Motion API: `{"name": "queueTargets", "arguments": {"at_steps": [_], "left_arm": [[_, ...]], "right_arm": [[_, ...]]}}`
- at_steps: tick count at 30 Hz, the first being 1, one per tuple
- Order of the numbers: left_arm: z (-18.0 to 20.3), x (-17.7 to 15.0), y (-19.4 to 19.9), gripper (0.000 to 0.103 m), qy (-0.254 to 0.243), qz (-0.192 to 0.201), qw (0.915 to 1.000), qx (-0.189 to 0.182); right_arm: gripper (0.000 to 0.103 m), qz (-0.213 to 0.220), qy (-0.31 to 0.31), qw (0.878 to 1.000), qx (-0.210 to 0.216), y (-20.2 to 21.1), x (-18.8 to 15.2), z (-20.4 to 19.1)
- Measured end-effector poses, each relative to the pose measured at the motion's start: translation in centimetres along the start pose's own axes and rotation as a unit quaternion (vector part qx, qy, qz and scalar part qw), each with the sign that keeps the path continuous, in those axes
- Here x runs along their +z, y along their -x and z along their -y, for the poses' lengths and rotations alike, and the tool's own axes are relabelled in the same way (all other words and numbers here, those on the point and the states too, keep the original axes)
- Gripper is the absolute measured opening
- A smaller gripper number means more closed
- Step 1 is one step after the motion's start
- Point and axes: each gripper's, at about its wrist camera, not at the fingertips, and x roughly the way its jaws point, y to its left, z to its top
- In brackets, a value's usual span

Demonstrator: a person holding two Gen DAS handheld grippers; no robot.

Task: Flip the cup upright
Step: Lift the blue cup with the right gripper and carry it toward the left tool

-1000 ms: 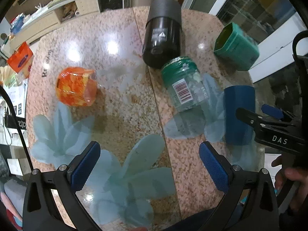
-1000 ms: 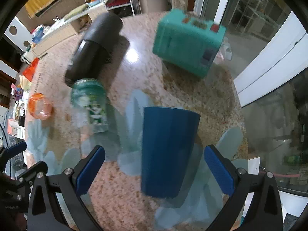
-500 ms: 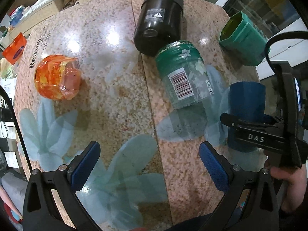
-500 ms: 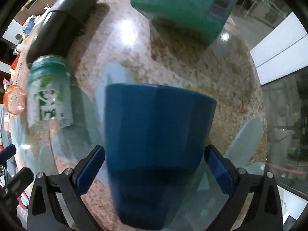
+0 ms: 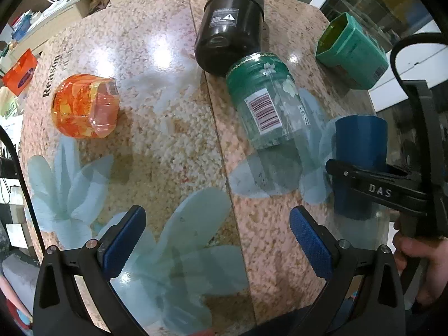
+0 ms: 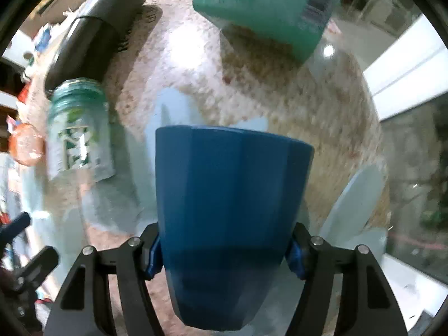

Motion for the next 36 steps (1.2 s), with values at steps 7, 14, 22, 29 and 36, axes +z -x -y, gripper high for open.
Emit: {"name": "queueTargets", "arguments": {"at_steps": [7, 14, 22, 29, 36], "left_arm": [[-2.4, -1.6, 2.0, 0.103, -0.006, 0.014, 0.9999, 0.003], [-5.6, -4.1, 3.5, 0.103, -0.021, 0.022, 0.9992, 0.025], [-10.4, -7.2, 4.1, 0.103, 0.003, 0.027, 0.9991, 0.032], [-13.9, -9.4, 2.9, 0.103, 0.032, 0.009, 0.9989, 0.033], [-15.7, -10.5, 1.6, 0.103, 0.044, -0.010, 0.9984, 0.034]], "right_arm": [[0.066, 0.027, -0.002, 0.999, 0.024, 3.7, -3.1, -2.7], [0.066, 0.054, 0.035, 0.997, 0.034, 6.0, -6.1, -7.8], [0.066, 0.046, 0.061, 0.997, 0.032, 3.3, -7.4, -12.4], [0.066, 0.010, 0.080, 0.996, 0.029, -0.1, -8.5, -16.0], [0.066, -0.026, 0.092, 0.995, 0.015, -3.0, -8.3, -18.0]]}}
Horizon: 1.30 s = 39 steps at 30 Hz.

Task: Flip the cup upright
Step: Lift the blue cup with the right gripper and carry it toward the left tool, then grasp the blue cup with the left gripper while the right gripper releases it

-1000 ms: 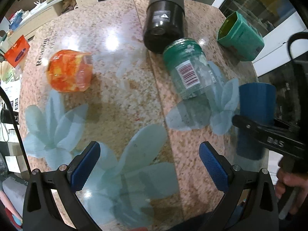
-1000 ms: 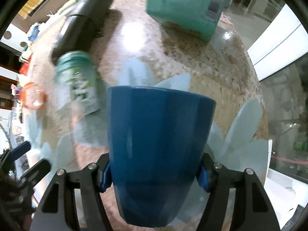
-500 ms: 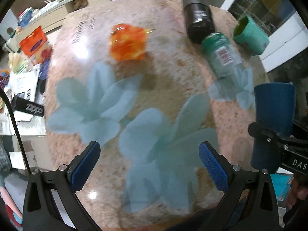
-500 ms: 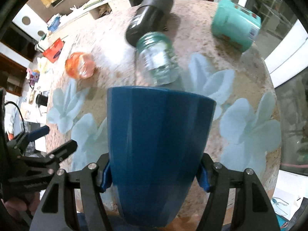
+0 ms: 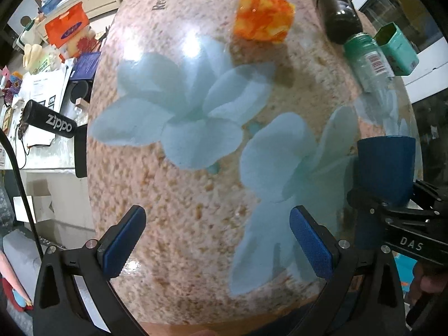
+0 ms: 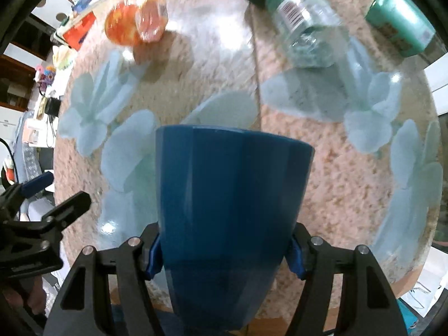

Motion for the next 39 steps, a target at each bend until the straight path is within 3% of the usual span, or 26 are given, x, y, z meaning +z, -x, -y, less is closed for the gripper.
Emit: {"name": "queueTargets", "arguments": {"at_steps": [10, 16, 18, 27, 34, 39], "left_arm": [[-1.0, -0.3, -0.8, 0.103, 0.002, -0.014, 0.9999, -0.009], [-1.6, -0.3, -0.7, 0.103, -0.004, -0.016, 0.9998, -0.013], [-1.5, -0.3, -0.2, 0.103, -0.007, -0.013, 0.9998, -0.012], [0.5, 0.0, 3.5, 0.103, -0.027, 0.012, 0.9991, -0.031], [4.4, -0.5, 7.7, 0.103, -0.051, 0.033, 0.9962, -0.063], [8.4, -0.4, 7.8, 0.103, -0.061, 0.024, 0.9951, -0.075]], "right_arm": [[0.068, -0.001, 0.010, 1.000, -0.026, -2.3, 1.4, -2.1], [0.091, 0.010, 0.006, 1.000, -0.024, -2.1, 1.6, -2.8], [0.097, 0.022, 0.005, 0.999, -0.023, -0.8, 1.1, -2.5], [0.101, 0.084, -0.009, 0.996, -0.016, 6.0, -0.6, -1.9], [0.103, 0.140, -0.023, 0.990, -0.017, 12.2, -3.8, 1.6], [0.103, 0.163, -0.030, 0.986, -0.013, 14.3, -4.6, 4.1]]}}
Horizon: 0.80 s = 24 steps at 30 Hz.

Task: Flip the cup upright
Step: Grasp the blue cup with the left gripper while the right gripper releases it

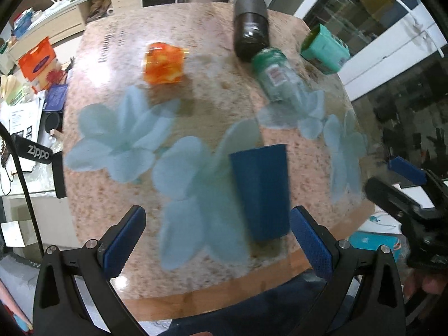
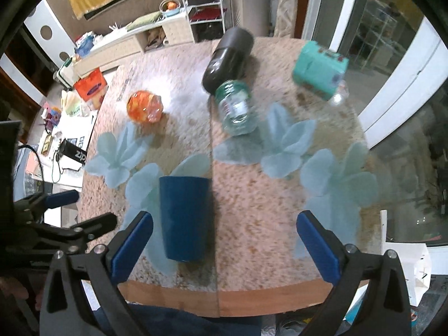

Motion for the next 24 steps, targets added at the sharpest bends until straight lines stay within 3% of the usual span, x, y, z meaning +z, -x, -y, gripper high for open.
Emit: {"name": "queueTargets", "arguments": {"at_steps": [6, 13, 24], "left_arm": [[3.4, 1.4, -3.2, 0.103, 0.020, -0.034, 0.9991, -0.018], [4.7, 3.2, -8.2, 0.103, 0.067, -0.065, 0.9955, 0.013], [4.8, 4.3, -13.1, 0.103, 0.087, -0.099, 0.9896, 0.058]], "right_arm": [[0.103, -0.002, 0.001, 1.000, 0.001, -0.2, 0.3, 3.7], [0.103, -0.030, 0.016, 0.999, 0.028, -2.8, 1.0, 7.4], [0.103, -0.072, 0.044, 0.994, 0.067, -6.6, 2.3, 9.4]]}}
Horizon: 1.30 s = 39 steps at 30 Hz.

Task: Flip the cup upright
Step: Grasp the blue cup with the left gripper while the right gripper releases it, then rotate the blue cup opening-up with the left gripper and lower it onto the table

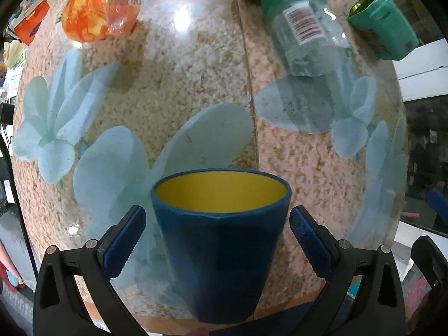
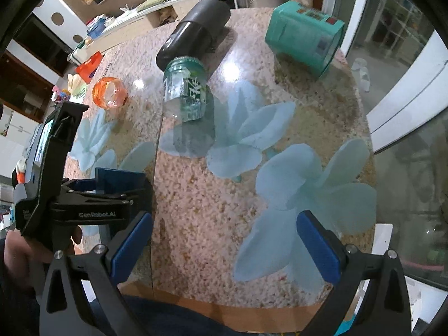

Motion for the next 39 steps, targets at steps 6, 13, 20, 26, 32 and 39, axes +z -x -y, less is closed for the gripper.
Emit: {"name": "queueTargets", "arguments": {"at_steps": [6, 13, 20, 26, 32, 39], "left_arm": [[-0.2, 0.1, -1.0, 0.090, 0.016, -0.008, 0.9998, 0.009], [-0.4, -0.6, -2.0, 0.076, 0.012, -0.001, 0.9999, 0.005], [-0.7, -1.9, 0.5, 0.076, 0.000, 0.056, 0.9984, 0.004], [-0.7, -3.5, 4.2, 0.076, -0.026, 0.169, 0.9852, 0.002], [-0.3, -4.6, 6.4, 0.075, -0.031, 0.262, 0.9645, -0.021], [0.7, -4.5, 5.6, 0.075, -0.042, 0.293, 0.9550, -0.018]], "right_arm": [[0.103, -0.005, 0.011, 1.000, 0.008, -0.6, 0.6, 0.2], [0.103, -0.005, 0.013, 1.000, 0.011, -0.7, 0.9, 0.2], [0.103, 0.007, 0.018, 1.000, 0.013, -0.3, 1.1, -0.6], [0.103, 0.043, 0.023, 0.999, 0.016, 1.3, 1.2, -1.5], [0.103, 0.084, 0.028, 0.996, 0.021, 2.7, 1.2, -2.0], [0.103, 0.112, 0.044, 0.993, 0.010, 2.7, 1.0, -2.0]]}}
